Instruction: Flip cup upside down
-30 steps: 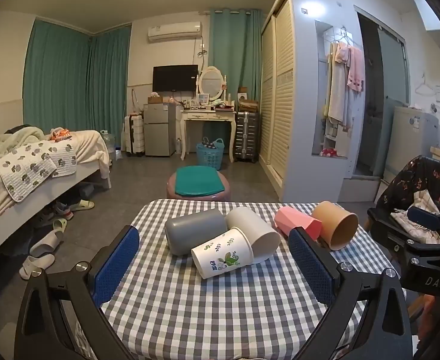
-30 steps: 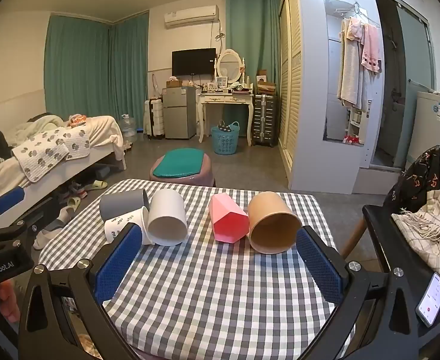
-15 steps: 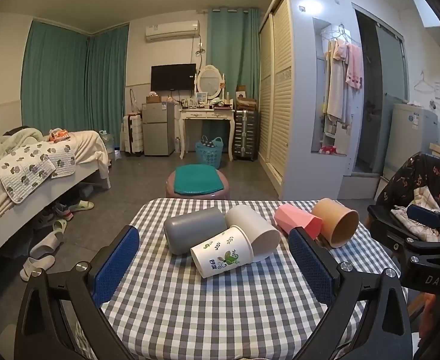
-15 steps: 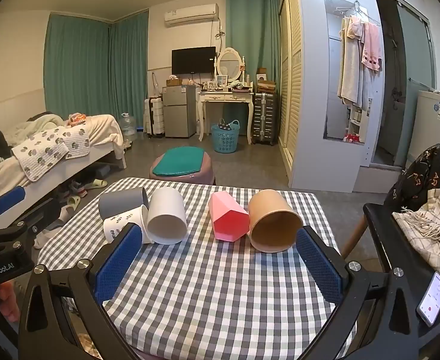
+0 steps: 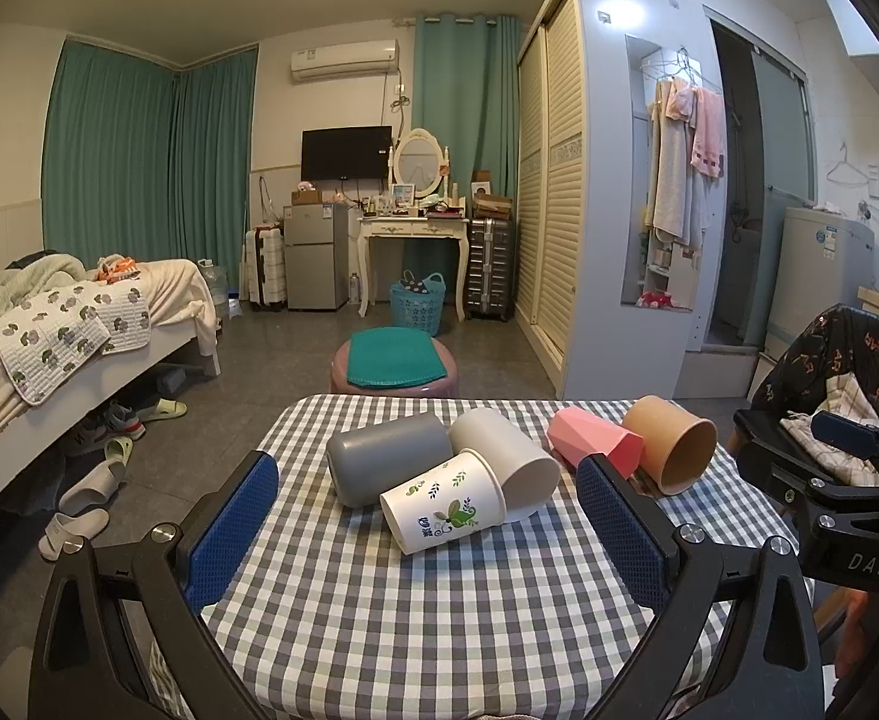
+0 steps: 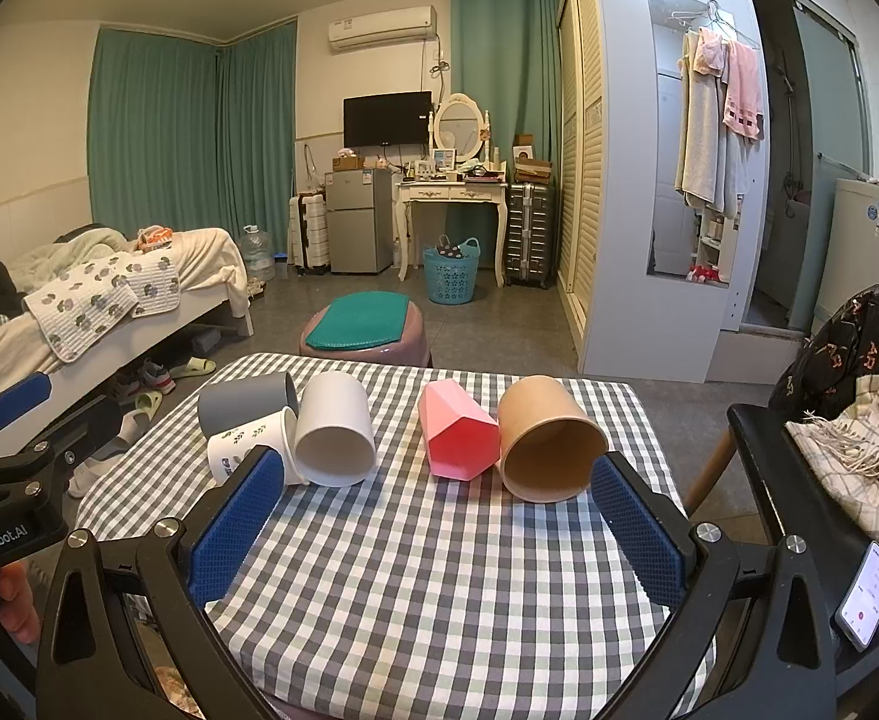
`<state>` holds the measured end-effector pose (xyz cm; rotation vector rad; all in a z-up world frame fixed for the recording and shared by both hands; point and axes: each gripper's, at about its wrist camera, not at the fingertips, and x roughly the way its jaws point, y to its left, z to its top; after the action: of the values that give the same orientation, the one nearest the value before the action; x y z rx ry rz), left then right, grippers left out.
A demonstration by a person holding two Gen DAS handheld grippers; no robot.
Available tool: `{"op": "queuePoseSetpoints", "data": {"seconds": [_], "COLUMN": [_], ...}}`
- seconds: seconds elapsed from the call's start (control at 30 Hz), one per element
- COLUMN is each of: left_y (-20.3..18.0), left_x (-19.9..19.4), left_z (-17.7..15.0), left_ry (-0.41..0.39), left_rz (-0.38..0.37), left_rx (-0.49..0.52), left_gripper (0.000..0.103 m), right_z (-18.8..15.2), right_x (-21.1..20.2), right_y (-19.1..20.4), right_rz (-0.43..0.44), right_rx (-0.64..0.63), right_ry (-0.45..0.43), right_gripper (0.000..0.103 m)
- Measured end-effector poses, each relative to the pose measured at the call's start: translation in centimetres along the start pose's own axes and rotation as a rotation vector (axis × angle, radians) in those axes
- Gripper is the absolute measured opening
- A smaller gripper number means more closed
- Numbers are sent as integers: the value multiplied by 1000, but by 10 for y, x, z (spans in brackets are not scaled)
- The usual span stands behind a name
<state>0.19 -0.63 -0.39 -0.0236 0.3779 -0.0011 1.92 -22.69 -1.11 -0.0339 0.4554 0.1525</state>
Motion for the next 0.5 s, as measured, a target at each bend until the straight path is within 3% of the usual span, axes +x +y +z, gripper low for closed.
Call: {"op": "queuePoseSetpoints", "data": {"seconds": [0.5], "left_y": [1], "left_x": [0], "left_z": [1], "left_ry": [2], "left_rz": [-1], "left_rx": [-2], "left_gripper": [103], "right_z": [-1], "right_x": [0], "right_y": [1], "right_rz": [0], "right_rx": [1], "right_ry": [2], "right_gripper": [103]}}
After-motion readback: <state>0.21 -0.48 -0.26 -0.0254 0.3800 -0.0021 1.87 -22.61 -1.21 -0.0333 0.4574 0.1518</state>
